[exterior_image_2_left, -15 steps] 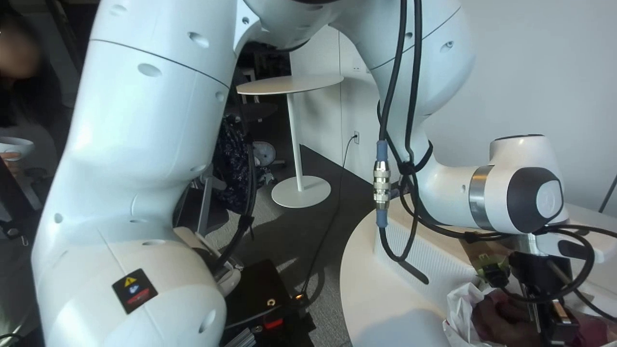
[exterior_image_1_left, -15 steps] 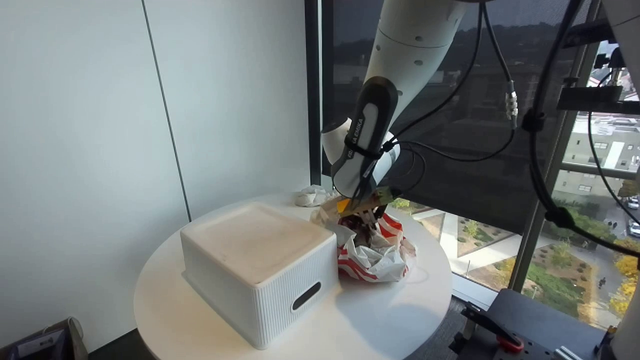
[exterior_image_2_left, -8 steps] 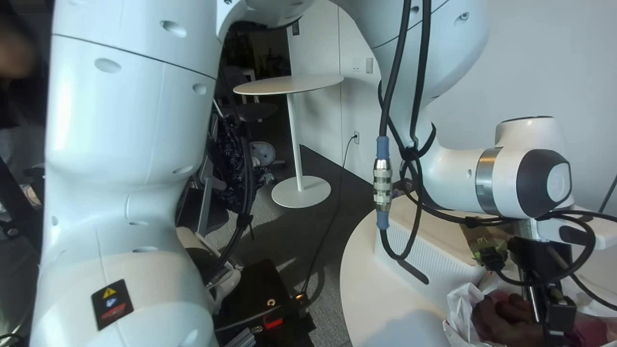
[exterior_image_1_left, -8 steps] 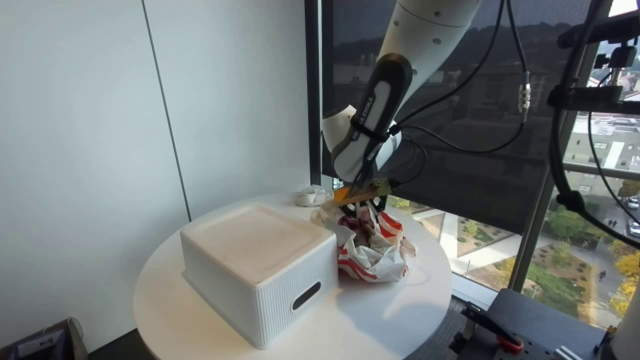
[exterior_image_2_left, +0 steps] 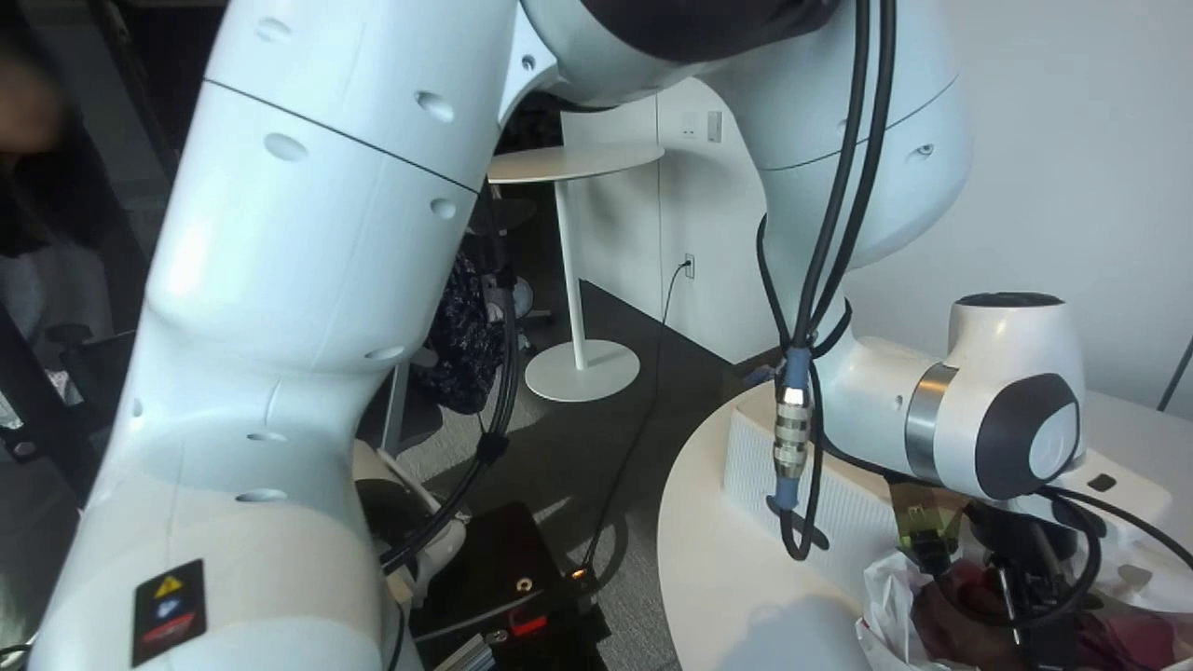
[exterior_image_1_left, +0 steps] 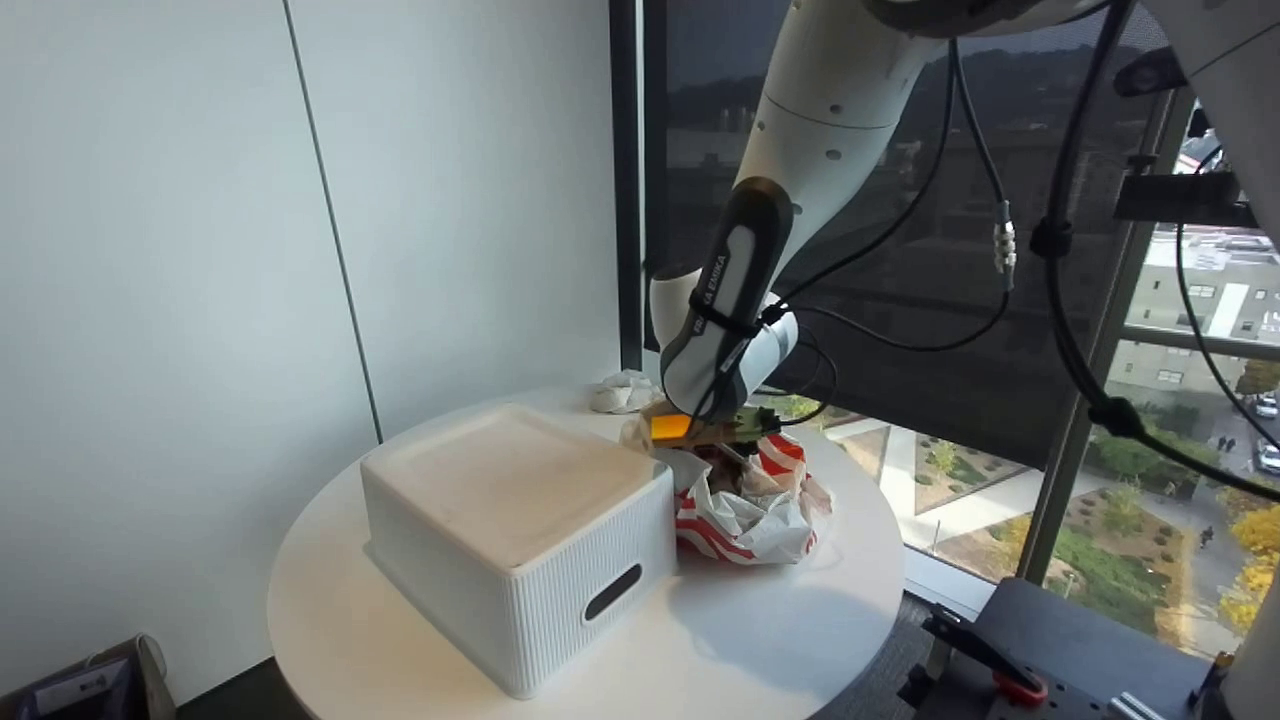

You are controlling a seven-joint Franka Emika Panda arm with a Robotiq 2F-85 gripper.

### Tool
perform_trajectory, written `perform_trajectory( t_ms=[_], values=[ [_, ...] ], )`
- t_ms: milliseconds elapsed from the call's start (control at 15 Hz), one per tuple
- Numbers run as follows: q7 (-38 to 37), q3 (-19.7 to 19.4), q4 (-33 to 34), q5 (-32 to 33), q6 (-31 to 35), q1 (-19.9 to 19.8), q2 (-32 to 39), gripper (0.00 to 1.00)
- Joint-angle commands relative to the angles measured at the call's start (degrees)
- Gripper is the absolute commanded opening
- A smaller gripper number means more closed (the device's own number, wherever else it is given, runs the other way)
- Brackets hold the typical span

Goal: Put the items in the plastic bag on the white basket

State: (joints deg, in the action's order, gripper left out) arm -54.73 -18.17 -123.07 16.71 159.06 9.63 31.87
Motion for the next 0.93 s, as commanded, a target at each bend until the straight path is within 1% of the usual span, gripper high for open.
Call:
perform_trajectory(
  t_ms=[0, 133, 200, 333, 400, 467, 600, 733, 800, 867],
  values=[
    [-0.7, -1.6, 4.4, -1.5, 5.8, 1.5, 5.4, 1.00],
    [0.1, -1.7, 5.5, -3.5, 7.5, 1.5, 7.8, 1.00],
    [0.5, -1.7, 5.8, -4.5, 7.1, 1.5, 8.6, 0.82],
    [1.2, -1.5, 5.7, -6.2, 6.7, 1.3, 9.1, 0.68],
    [1.4, -1.8, 5.5, -6.6, 6.4, 1.6, 8.9, 0.58],
    [1.7, -2.0, 5.0, -6.9, 6.0, 1.8, 8.3, 0.51],
    [1.7, -3.8, 3.8, -6.1, 5.1, 3.3, 6.5, 0.36],
    [2.6, -4.1, 2.7, -6.0, 2.5, 3.6, 4.2, 0.21],
    [2.6, -4.2, 2.4, -5.9, 1.6, 3.7, 3.6, 0.14],
    [2.9, -3.7, 1.9, -6.1, 0.3, 3.4, 2.6, 0.11]
  ],
)
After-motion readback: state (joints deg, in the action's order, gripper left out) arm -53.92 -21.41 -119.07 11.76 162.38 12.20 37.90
